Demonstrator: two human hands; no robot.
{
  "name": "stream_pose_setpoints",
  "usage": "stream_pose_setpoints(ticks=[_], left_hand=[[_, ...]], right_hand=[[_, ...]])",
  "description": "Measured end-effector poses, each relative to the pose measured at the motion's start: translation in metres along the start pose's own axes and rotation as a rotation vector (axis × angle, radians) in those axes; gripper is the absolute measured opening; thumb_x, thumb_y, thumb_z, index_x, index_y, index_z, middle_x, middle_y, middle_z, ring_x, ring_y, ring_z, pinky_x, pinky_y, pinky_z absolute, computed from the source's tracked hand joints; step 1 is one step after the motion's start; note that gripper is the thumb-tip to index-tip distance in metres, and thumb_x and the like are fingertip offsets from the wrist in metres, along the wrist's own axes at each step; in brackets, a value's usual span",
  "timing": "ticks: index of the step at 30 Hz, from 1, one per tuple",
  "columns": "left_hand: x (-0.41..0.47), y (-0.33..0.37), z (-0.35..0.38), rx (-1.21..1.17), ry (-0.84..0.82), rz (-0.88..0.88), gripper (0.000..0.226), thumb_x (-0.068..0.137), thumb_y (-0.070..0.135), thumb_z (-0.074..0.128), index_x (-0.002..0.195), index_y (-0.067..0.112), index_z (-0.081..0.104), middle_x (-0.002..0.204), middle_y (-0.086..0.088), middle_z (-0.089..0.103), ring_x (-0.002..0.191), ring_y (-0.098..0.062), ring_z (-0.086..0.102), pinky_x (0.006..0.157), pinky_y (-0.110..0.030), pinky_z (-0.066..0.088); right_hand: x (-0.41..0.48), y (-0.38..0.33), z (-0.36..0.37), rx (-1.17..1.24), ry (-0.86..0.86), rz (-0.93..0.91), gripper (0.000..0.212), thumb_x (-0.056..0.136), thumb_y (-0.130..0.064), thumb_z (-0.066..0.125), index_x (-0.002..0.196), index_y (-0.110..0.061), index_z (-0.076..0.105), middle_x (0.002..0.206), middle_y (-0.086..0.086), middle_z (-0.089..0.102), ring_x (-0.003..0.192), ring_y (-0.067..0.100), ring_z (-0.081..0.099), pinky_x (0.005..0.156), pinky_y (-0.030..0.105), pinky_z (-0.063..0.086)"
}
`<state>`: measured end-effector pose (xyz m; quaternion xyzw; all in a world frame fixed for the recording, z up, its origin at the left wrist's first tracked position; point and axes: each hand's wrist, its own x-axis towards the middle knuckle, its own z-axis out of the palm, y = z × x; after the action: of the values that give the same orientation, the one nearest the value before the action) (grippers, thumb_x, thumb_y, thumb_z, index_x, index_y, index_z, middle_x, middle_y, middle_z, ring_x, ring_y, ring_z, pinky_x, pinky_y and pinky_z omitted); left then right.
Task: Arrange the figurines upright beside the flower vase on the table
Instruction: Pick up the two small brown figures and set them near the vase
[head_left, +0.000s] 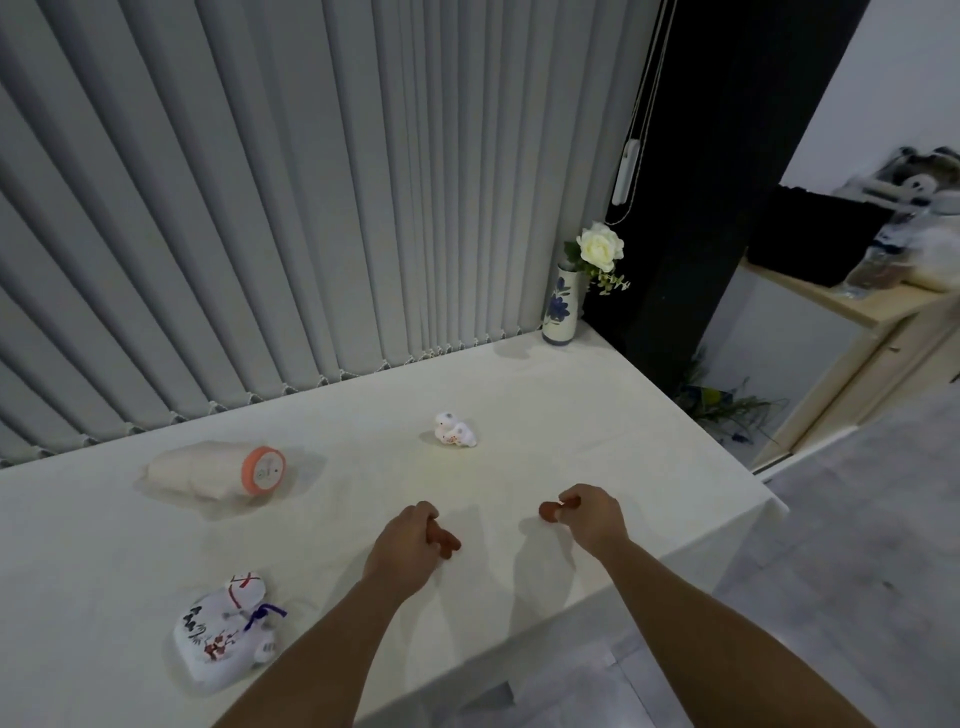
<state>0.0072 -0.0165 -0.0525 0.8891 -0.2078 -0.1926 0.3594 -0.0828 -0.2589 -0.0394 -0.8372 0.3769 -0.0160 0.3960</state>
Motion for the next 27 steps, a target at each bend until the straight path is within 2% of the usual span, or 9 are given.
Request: stream_pose_setpoints(ticks=[3, 5, 7, 10, 13, 18, 23, 25, 27], left_hand=[[0.009, 0.008, 0.004, -0.046, -0.001, 0.011, 0.036, 0.077, -0.005, 0.046, 0.109, 0.011, 0.052, 0.076, 0.008, 0.074, 0.084, -0.008, 0.069, 0.081, -0.033, 0.055], [0.016, 0.014, 0.007, -0.061, -0.013, 0.002, 0.037, 0.079, -0.005, 0.047, 0.112, 0.011, 0.053, 0.08, 0.006, 0.075, 0.084, -0.008, 0.069, 0.078, -0.027, 0.054], [0.023, 0.021, 0.013, -0.072, -0.035, 0.001, 0.038, 0.082, -0.005, 0.049, 0.117, 0.01, 0.053, 0.084, 0.005, 0.074, 0.081, -0.004, 0.068, 0.069, -0.01, 0.048], [0.037, 0.032, 0.023, -0.113, -0.059, 0.001, 0.037, 0.084, -0.006, 0.051, 0.119, 0.007, 0.053, 0.08, 0.008, 0.073, 0.069, 0.006, 0.066, 0.064, -0.002, 0.044], [0.054, 0.046, 0.032, -0.161, -0.076, 0.001, 0.037, 0.084, -0.006, 0.052, 0.119, 0.007, 0.053, 0.08, 0.009, 0.073, 0.069, 0.006, 0.067, 0.067, -0.009, 0.046], [0.087, 0.074, 0.049, -0.202, -0.111, 0.02, 0.039, 0.084, -0.009, 0.049, 0.119, 0.006, 0.051, 0.086, -0.004, 0.076, 0.08, -0.017, 0.072, 0.078, -0.026, 0.052], [0.125, 0.1, 0.067, -0.128, -0.121, 0.072, 0.041, 0.078, -0.012, 0.045, 0.112, 0.01, 0.053, 0.076, 0.001, 0.068, 0.076, -0.011, 0.073, 0.08, -0.035, 0.056], [0.137, 0.111, 0.073, -0.085, -0.122, 0.084, 0.041, 0.077, -0.012, 0.045, 0.111, 0.01, 0.053, 0.084, -0.009, 0.069, 0.069, -0.001, 0.07, 0.07, -0.02, 0.054], [0.147, 0.121, 0.079, -0.027, -0.124, 0.117, 0.042, 0.077, -0.01, 0.046, 0.113, 0.011, 0.05, 0.086, -0.009, 0.07, 0.069, 0.0, 0.068, 0.063, -0.013, 0.048]], right_hand=[[0.006, 0.0, -0.001, 0.116, -0.003, 0.073, 0.025, 0.082, -0.004, 0.065, 0.106, -0.005, 0.07, 0.113, 0.007, 0.066, 0.111, 0.024, 0.059, 0.097, 0.029, 0.045], [0.011, 0.0, -0.004, 0.201, -0.008, 0.138, 0.025, 0.081, -0.001, 0.064, 0.105, -0.006, 0.071, 0.107, 0.006, 0.068, 0.108, 0.026, 0.061, 0.099, 0.034, 0.048], [0.017, 0.002, -0.006, 0.347, -0.007, 0.224, 0.021, 0.077, 0.003, 0.065, 0.093, -0.008, 0.072, 0.101, 0.013, 0.071, 0.096, 0.029, 0.066, 0.094, 0.041, 0.054], [0.025, 0.003, -0.013, 0.579, -0.027, 0.336, 0.016, 0.078, 0.009, 0.066, 0.078, -0.007, 0.066, 0.088, 0.014, 0.065, 0.084, 0.026, 0.062, 0.075, 0.04, 0.06], [0.036, 0.006, -0.021, 0.786, -0.05, 0.428, 0.014, 0.08, 0.011, 0.064, 0.074, -0.001, 0.062, 0.084, 0.013, 0.058, 0.081, 0.023, 0.059, 0.071, 0.036, 0.058], [0.067, 0.017, -0.037, 1.134, -0.078, 0.595, 0.012, 0.09, 0.007, 0.057, 0.078, 0.005, 0.055, 0.084, 0.017, 0.053, 0.074, 0.024, 0.055, 0.089, 0.045, 0.053], [0.103, 0.027, -0.054, 1.35, -0.279, 0.662, 0.008, 0.093, 0.004, 0.048, 0.097, 0.006, 0.054, 0.085, 0.018, 0.052, 0.075, 0.026, 0.052, 0.067, 0.047, 0.059], [0.115, 0.028, -0.061, 1.381, -0.363, 0.658, 0.01, 0.09, 0.007, 0.045, 0.092, 0.004, 0.054, 0.079, 0.017, 0.05, 0.072, 0.026, 0.05, 0.076, 0.05, 0.058], [0.126, 0.031, -0.064, 1.365, -0.424, 0.61, 0.021, 0.087, 0.01, 0.042, 0.072, -0.002, 0.051, 0.069, 0.013, 0.047, 0.066, 0.024, 0.044, 0.091, 0.048, 0.055]])
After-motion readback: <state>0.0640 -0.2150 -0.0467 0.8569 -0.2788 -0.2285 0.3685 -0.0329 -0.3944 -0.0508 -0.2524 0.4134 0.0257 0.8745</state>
